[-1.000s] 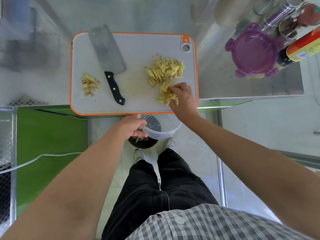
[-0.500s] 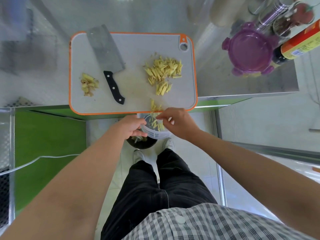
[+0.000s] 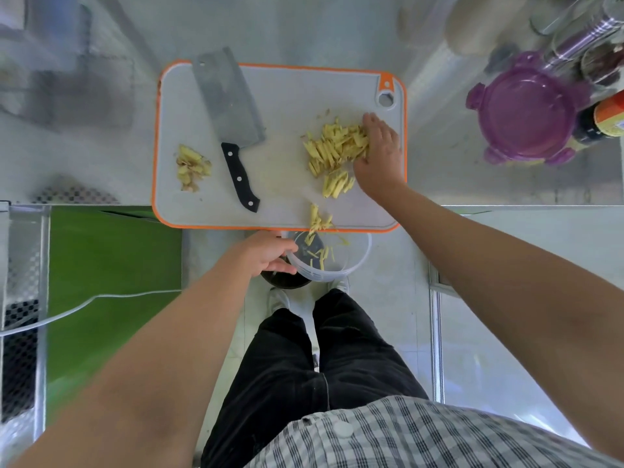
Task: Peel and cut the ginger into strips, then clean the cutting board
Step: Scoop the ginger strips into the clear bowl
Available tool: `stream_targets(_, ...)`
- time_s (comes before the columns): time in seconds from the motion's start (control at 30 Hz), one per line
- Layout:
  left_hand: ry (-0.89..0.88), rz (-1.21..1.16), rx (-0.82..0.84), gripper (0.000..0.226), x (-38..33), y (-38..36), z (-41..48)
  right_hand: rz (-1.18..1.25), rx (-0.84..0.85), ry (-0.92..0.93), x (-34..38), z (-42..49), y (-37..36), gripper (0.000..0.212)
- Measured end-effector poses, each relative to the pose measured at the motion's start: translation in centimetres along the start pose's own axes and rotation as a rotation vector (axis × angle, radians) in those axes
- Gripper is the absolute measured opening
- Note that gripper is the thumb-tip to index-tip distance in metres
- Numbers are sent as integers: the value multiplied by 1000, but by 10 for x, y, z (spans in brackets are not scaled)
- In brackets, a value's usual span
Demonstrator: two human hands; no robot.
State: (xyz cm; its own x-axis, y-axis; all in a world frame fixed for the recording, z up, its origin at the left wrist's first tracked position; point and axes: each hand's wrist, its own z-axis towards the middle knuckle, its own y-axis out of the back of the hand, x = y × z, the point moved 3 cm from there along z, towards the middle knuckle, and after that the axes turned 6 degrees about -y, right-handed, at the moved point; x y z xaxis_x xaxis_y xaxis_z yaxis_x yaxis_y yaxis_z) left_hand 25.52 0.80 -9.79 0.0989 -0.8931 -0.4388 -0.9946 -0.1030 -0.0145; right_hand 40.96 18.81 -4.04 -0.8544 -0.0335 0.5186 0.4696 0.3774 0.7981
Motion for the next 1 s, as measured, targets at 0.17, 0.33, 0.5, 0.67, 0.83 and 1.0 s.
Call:
stream_targets(0.17,-29,-2,14,48,0,-1,0,59,-99,109,-4,-24,-6,58)
stream_targets(0.33,-41,2,4,45,1,-2,-3,81,-148,199,-9,-58,-16,58)
stream_targets(0.5,-16,9,8,40,3,-5,-9,84,-160,324,-10,-94,-30,52)
stream_targets(0.67,1,4,-8,35,8,-5,-15,120,-95,408,-11,-128,-40,44)
stream_targets(0.83,-9,20,-10,30,9,-2,-19,179,-11,470,-6,-143,-37,34)
stream_targets(1.0,-2,23,7,20,7,2,-21,174,41,428,10,-106,-25,26)
